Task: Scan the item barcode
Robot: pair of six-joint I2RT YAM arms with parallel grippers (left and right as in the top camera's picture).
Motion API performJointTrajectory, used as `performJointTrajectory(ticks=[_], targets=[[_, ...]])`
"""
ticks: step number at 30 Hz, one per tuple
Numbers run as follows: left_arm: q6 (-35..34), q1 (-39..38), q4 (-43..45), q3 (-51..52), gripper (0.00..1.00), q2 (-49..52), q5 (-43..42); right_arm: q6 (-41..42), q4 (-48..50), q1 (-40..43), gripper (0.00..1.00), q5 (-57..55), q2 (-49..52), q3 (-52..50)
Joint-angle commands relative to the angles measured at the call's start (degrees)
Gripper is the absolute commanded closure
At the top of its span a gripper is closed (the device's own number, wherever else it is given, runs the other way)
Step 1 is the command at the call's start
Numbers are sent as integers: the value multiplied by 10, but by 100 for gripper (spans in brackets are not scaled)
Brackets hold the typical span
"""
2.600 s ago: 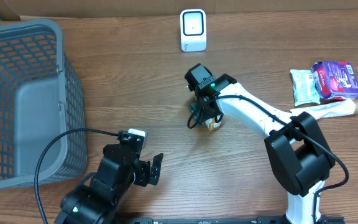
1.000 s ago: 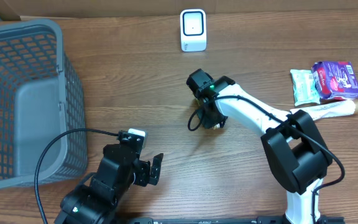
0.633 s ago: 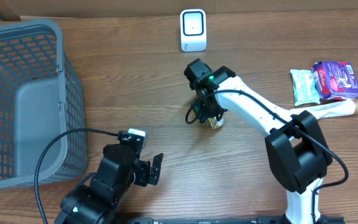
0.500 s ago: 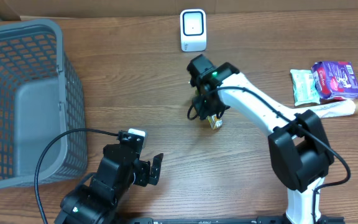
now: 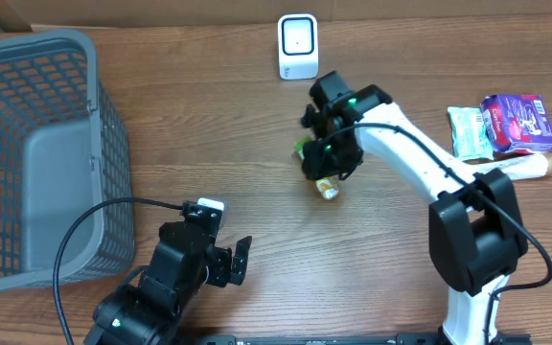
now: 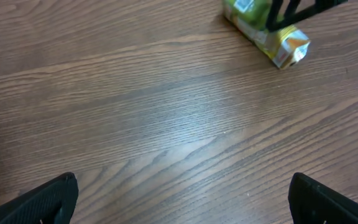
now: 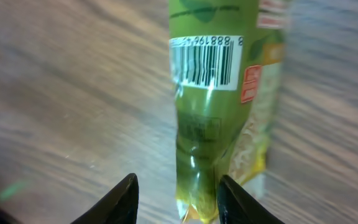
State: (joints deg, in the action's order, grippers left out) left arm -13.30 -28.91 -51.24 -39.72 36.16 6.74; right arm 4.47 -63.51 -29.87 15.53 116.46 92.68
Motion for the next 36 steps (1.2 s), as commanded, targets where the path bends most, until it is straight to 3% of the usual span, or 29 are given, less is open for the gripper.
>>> performJointTrajectory(ticks=[1, 10, 15, 20, 26, 36], targets=[[9, -5, 1, 2, 0, 1, 7, 1, 3, -21, 58, 17, -26, 16], [9, -5, 1, 2, 0, 1, 7, 28, 2, -21, 54, -29, -26, 16], [9, -5, 1, 2, 0, 1, 7, 23, 4, -9, 25, -74, -23, 14], [9, -5, 1, 2, 1, 1, 7, -36, 18, -35, 12, -83, -4, 9], [9, -5, 1, 2, 0, 1, 7, -78, 28, -75, 9, -104, 20, -3], [9, -5, 1, 2, 0, 1, 7, -77, 75, -89, 9, -150, 31, -55]])
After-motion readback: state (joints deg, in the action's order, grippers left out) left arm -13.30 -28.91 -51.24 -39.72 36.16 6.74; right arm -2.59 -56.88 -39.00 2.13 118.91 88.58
